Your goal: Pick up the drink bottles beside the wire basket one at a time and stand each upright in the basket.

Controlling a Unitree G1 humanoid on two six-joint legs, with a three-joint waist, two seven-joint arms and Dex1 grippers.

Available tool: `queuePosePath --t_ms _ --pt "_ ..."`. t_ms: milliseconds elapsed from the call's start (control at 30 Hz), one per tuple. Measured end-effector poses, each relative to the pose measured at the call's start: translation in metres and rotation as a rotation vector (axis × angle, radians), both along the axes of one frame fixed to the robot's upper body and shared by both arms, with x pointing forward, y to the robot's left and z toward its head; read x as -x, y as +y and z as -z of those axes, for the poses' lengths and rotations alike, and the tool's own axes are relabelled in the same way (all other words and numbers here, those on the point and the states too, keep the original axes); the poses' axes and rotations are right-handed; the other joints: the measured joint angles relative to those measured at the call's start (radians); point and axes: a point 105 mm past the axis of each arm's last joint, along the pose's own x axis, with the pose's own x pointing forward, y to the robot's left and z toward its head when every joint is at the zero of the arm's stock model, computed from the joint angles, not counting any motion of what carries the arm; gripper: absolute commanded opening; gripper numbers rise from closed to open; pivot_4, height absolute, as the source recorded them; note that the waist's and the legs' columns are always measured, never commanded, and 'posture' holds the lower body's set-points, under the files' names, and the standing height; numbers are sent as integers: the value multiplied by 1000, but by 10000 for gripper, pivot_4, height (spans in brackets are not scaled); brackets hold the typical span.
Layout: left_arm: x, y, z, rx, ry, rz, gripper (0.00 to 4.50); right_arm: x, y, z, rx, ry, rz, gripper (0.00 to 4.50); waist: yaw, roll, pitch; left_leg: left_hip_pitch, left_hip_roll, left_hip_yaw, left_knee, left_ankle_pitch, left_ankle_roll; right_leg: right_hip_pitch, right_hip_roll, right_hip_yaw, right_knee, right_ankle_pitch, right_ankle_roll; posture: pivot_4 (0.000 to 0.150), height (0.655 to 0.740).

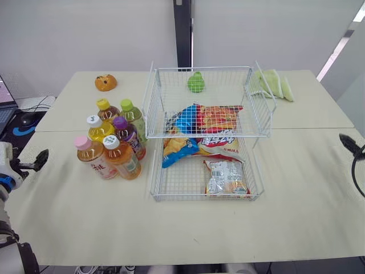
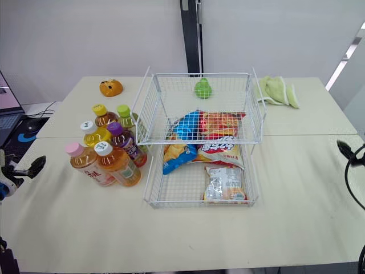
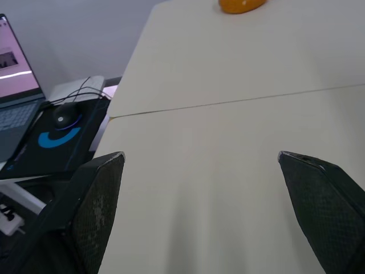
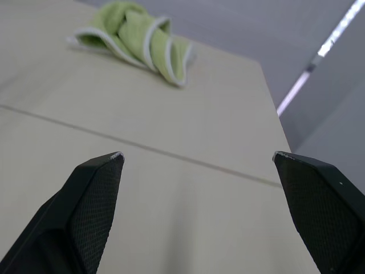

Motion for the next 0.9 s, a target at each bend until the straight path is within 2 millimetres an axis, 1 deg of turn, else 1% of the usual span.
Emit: queuePosePath --t_ms 67,133,233,300,367,500,533,600,633,700,767,833,900 --pt "-3 -2 -5 10 -22 9 44904 -2 30 -31 19 -70 -108 45000 1 0 0 -1 0 0 0 0 0 -1 0 0 0 0 0 1500 7400" --pt "-7 -7 -5 23 -32 31 44904 3 68 -62 16 -124 -244 45000 4 0 0 -2 0 0 0 0 0 -2 1 0 0 0 0 1500 7400" --pt "-10 -14 3 52 -18 62 44904 20 124 -89 -3 -134 -448 45000 11 -1 0 -4 0 0 1 0 0 -4 1 0 0 0 0 1500 7400" --pt "-11 -16 5 62 -8 73 44904 36 166 -97 -13 -112 -606 45000 15 -3 -1 -9 0 -1 3 0 0 -8 1 0 1 0 0 1500 7400" --pt "-14 -18 4 63 -11 86 44904 55 205 -98 -22 -71 -770 45000 21 -4 -2 -14 0 -1 5 0 0 -13 1 0 1 0 1 1500 7400" --pt "-19 -23 2 91 -29 103 44904 86 264 -95 -45 -34 -1050 45000 26 -5 -3 -15 0 -1 5 0 0 -13 1 0 1 1 1 1500 7400" --pt "-19 -26 2 99 -36 115 44904 91 274 -90 -47 -28 -1099 45000 26 -7 -3 -15 0 -1 5 0 0 -13 1 -1 1 1 1 1500 7400" --pt "-19 -30 3 101 -40 138 44904 94 285 -78 -49 1 -1143 45000 29 -8 -4 -16 0 -1 6 1 0 -14 0 -1 0 1 1 1500 7400" --pt "-16 -32 4 98 -39 153 44904 94 287 -72 -45 13 -1147 45000 29 -9 -4 -17 0 -1 6 1 -1 -14 0 -1 0 1 1 1500 7400" --pt "-3 -31 5 100 -43 173 44904 92 286 -55 -43 28 -1143 45000 27 -12 -6 -17 0 -1 6 1 0 -14 0 -1 0 1 1 1500 7400" --pt "11 -34 4 119 -58 193 44904 92 286 -41 -43 46 -1155 45000 24 -12 -6 -17 0 0 6 1 0 -14 0 0 -1 1 1 1500 7400" --pt "20 -37 -2 126 -76 205 44904 93 289 -39 -38 38 -1180 45000 23 -12 -6 -16 0 0 6 1 0 -14 0 0 -1 1 1 1500 7400" --pt "40 -44 -11 120 -80 229 44904 94 292 -40 -38 21 -1202 45000 16 -12 -6 -15 1 0 6 0 0 -14 0 0 -1 1 1 1500 7400"
